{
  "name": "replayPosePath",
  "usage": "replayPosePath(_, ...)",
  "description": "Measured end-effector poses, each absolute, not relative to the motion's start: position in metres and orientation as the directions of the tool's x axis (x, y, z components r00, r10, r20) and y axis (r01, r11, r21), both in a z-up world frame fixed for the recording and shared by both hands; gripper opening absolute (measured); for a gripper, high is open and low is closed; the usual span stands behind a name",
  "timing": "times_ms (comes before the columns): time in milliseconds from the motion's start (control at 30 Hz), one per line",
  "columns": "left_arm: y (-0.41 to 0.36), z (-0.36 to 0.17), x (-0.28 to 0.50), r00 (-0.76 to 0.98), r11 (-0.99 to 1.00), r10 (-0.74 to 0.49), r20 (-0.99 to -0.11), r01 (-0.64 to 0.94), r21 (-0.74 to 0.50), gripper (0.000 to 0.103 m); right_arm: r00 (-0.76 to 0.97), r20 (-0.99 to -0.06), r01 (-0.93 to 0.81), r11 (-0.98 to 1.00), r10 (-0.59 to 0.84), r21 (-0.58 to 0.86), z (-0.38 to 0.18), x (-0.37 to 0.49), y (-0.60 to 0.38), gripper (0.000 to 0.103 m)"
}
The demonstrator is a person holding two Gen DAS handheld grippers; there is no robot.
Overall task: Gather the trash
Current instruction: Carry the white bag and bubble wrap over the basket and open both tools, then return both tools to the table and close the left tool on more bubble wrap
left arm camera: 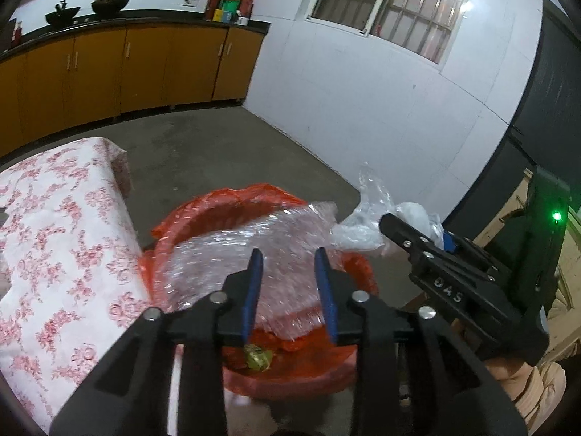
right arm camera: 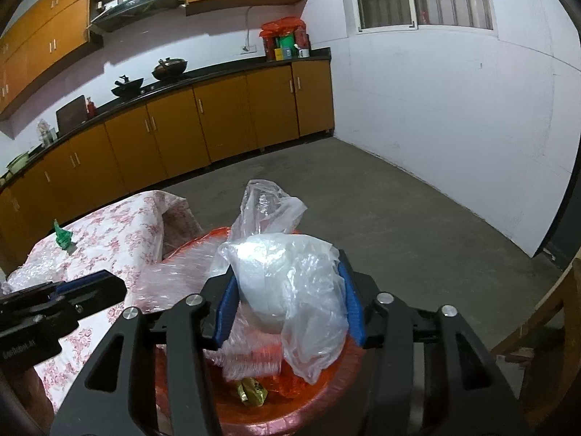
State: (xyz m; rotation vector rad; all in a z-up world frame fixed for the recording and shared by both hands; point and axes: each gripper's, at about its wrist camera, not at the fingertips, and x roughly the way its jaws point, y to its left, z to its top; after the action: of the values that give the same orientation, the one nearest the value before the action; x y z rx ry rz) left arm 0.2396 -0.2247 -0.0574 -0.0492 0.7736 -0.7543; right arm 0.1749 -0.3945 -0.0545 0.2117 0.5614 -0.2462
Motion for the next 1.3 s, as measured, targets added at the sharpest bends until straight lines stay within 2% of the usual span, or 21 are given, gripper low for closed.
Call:
replayPosePath(233,-0.19,-0.057,0.251,0.531,0.796,-0.584,-0.614,0.524,-0.303,0.043,0.828,-0.542,0.267,0.95,-0.14,0.162,-0.053,0.169,-0.392,0.067)
replayPosePath(600,-0.151,-0.048,0.251,0.612,0.848,-0.515,-0.6,0.463,-0.257,0.051,0.836,-0.522,0.269,0.956,-0.171,0.118,-0.04,0.166,-0.378,0.068)
replayPosePath(733,-0.13,-0.045,0.247,0.652,0.877,-0.467,-0.597,0.425,-0.222,0.057,0.842,-0.512,0.247,0.965,-0.17,0.085,-0.036,0.168,-0.362,0.068)
replayPosePath(1033,-0.052,-0.048,0.238,0.744,0.951,-0.301,-0.596,0.278,-0.132,0.072,0.849,-0.509,0.19,0.98,-0.138,0.051,-0.036,0.176,-0.326,0.072)
replayPosePath(1200,0.007,-0.049,0.236,0.802,0.989,-0.146,-0.579,0.127,-0.074,0.084,0.849,-0.518,0.155,0.987,-0.107,0.049,-0.041,0.184,-0.301,0.073)
replayPosePath(1300,0.049,-0.052,0.238,0.824,0.999,-0.03,-0.565,0.018,-0.027,0.086,0.847,-0.526,0.126,0.991,-0.08,0.051,-0.044,0.19,-0.286,0.073)
